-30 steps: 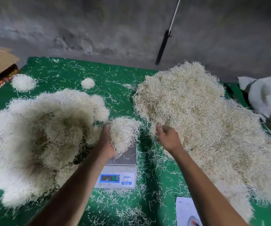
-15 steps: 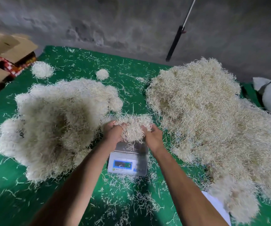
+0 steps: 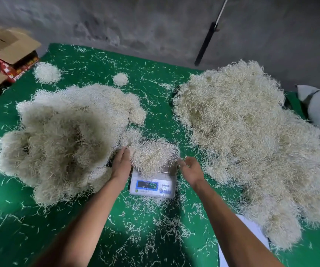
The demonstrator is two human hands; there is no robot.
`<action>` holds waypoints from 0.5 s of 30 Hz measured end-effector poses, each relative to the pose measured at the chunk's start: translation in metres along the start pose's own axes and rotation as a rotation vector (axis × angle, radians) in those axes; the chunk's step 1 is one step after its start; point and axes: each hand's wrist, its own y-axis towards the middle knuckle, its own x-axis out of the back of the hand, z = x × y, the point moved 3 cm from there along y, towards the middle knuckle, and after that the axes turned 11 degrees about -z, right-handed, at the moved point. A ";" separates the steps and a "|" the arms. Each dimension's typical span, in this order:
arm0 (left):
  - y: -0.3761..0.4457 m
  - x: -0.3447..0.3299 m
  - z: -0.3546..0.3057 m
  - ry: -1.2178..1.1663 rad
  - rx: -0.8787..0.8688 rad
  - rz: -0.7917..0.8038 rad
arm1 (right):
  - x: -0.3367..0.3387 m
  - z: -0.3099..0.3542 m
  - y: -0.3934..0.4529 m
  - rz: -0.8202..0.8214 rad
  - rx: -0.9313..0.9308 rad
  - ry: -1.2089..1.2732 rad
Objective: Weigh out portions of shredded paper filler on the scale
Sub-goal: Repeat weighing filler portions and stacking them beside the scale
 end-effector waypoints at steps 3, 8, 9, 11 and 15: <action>-0.014 0.005 0.003 -0.068 0.062 0.051 | -0.003 -0.009 -0.014 -0.024 -0.028 0.066; -0.035 0.020 0.020 -0.339 0.270 0.076 | -0.012 -0.026 -0.043 -0.035 -0.057 0.163; -0.039 0.025 0.027 -0.382 0.311 0.076 | -0.015 -0.031 -0.050 -0.033 -0.063 0.167; -0.045 0.032 0.038 -0.432 0.365 0.073 | -0.018 -0.038 -0.061 -0.026 -0.074 0.184; -0.054 0.041 0.046 -0.449 0.397 0.069 | -0.020 -0.046 -0.073 -0.033 -0.074 0.181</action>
